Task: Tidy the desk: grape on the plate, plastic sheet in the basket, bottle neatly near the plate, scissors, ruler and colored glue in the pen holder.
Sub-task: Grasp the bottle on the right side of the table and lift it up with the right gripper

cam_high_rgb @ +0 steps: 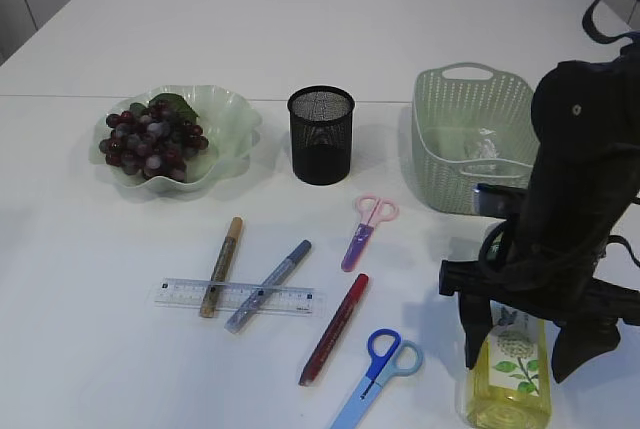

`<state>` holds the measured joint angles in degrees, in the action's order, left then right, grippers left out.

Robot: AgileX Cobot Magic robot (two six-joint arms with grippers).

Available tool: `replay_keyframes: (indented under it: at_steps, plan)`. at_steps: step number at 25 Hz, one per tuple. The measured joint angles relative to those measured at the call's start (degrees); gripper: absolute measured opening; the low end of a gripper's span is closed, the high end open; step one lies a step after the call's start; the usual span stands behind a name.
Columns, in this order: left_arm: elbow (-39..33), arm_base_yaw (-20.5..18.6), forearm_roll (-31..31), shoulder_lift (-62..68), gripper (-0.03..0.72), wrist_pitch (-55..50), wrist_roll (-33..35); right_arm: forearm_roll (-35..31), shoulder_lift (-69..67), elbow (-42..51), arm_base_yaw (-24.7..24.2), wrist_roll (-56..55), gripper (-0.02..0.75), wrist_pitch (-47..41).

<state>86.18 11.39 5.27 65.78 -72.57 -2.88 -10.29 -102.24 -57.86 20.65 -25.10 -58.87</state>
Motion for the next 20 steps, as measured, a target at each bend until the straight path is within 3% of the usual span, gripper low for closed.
replay_keyframes:
  at_steps: [20]
  plan:
    - [0.0,0.0,-0.3,0.0,0.415,0.0,0.0,-0.3,-4.1,-0.1,0.0,-0.1,0.624,0.8]
